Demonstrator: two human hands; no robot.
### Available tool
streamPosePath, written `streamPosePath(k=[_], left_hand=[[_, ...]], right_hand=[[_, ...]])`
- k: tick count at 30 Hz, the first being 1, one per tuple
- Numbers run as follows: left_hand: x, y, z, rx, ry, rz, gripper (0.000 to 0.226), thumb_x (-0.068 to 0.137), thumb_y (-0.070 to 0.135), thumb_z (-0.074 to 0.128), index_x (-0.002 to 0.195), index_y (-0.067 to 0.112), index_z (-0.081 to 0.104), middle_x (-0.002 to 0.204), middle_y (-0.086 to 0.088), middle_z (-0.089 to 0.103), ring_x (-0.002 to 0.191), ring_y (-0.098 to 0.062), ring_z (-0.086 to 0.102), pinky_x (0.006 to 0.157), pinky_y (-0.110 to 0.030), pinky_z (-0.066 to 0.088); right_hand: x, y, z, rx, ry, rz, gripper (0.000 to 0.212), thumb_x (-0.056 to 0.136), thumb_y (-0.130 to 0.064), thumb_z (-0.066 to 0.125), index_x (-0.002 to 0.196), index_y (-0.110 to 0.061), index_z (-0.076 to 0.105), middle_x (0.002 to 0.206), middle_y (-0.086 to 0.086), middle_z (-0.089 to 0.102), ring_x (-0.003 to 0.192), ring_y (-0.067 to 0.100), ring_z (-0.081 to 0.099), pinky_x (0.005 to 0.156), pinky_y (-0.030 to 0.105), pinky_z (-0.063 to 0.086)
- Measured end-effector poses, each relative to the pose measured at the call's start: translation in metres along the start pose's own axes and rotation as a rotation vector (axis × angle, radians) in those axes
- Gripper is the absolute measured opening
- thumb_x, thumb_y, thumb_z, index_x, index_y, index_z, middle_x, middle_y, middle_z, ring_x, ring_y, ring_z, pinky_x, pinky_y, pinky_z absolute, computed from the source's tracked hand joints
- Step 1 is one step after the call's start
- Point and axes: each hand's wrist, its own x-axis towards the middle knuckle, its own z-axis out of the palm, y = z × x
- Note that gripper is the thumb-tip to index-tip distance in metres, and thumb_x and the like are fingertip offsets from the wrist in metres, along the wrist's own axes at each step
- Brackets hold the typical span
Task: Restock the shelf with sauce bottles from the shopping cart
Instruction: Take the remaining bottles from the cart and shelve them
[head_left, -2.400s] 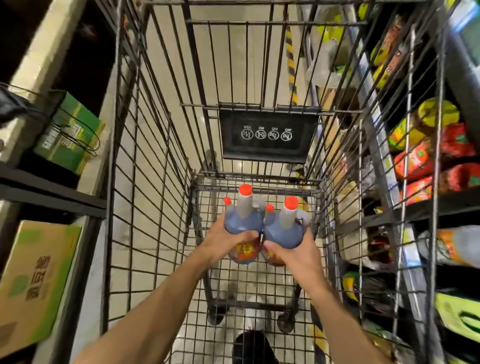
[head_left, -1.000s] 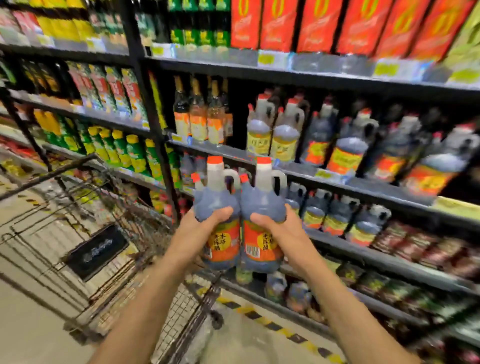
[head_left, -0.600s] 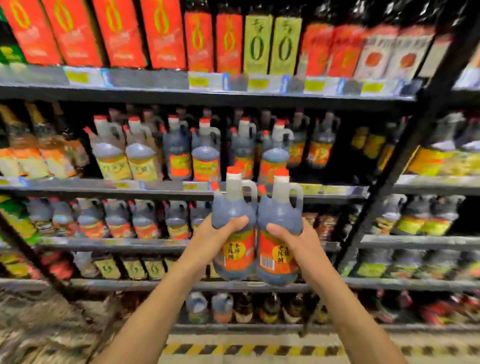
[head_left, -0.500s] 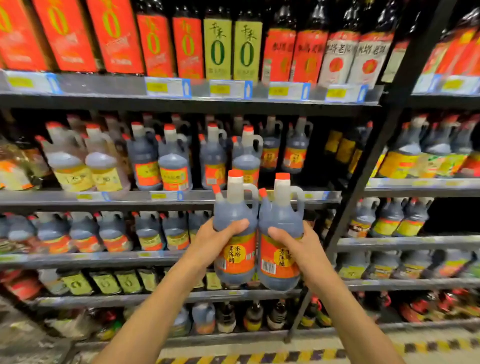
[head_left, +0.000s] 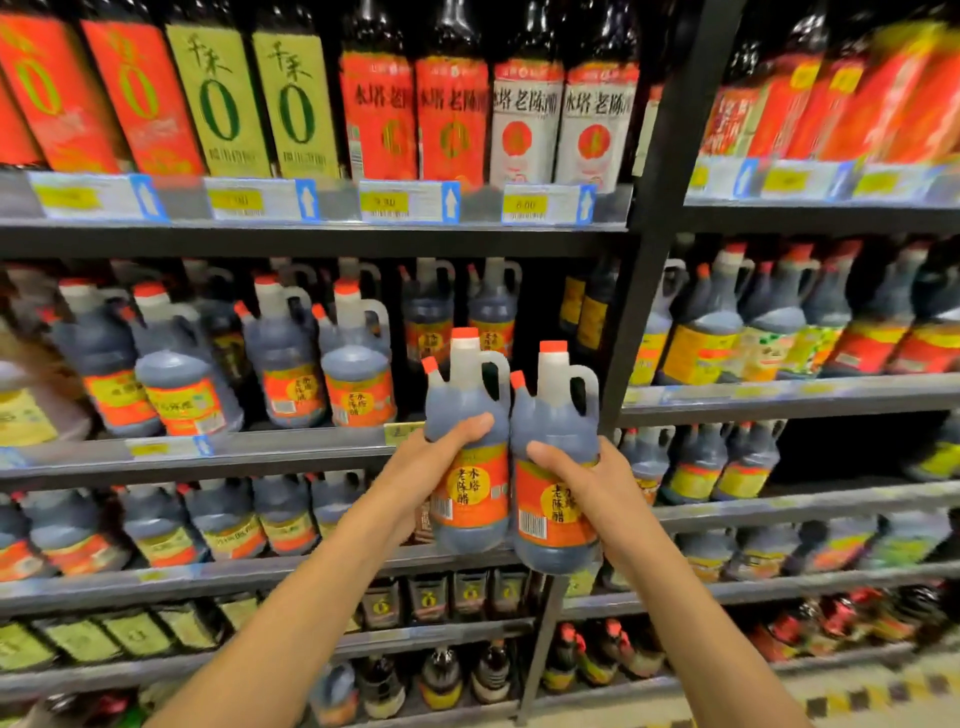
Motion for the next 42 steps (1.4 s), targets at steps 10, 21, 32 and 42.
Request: streamPosePath(k=[10,21,32,42], left_hand=[[0.057,0.029,-0.016,-0.002,0.092,0.002,0.04,0.081,0.047,0.08,0.113,0.026,0.071,0.091,0.004,0.081,0.078,-0.013,0.078,0.066,-0.029,0.057],[0.119,0.059,-0.009,-0.031,0.138,-0.061,0.068,0.067,0.055,0.087,0.114,0.01,0.07,0.089,-0.009,0.08,0.079,-0.027,0.078,0.074,-0.039,0.062],[0.167,0.065,0.005,-0.071,0.349,0.017,0.109,0.034,0.069,0.084,0.128,0.018,0.062,0.113,-0.006,0.074,0.098,-0.029,0.073,0.092,-0.048,0.059],[0.177,0.038,0.004,0.05,0.511,0.146,0.059,0.087,0.038,0.078,0.138,0.017,0.056,0.139,-0.011,0.063,0.126,-0.031,0.059,0.094,-0.036,0.049]], right_hand=[[0.066,-0.008,0.024,-0.017,0.104,0.064,0.103,0.035,-0.086,0.084,0.122,-0.034,0.063,0.113,-0.006,0.076,0.1,0.02,0.075,0.089,0.048,0.06],[0.111,-0.034,0.021,-0.075,0.191,-0.008,0.1,0.043,-0.078,0.086,0.121,-0.023,0.057,0.113,-0.001,0.072,0.097,0.021,0.074,0.085,0.048,0.062],[0.127,-0.021,0.029,0.007,0.225,-0.214,0.068,0.054,-0.063,0.084,0.107,-0.037,0.05,0.118,-0.004,0.066,0.104,0.015,0.069,0.088,0.042,0.059],[0.154,-0.008,0.037,-0.024,0.133,-0.222,0.078,0.052,-0.062,0.082,0.12,-0.035,0.052,0.121,-0.006,0.066,0.106,0.011,0.068,0.085,0.032,0.059]])
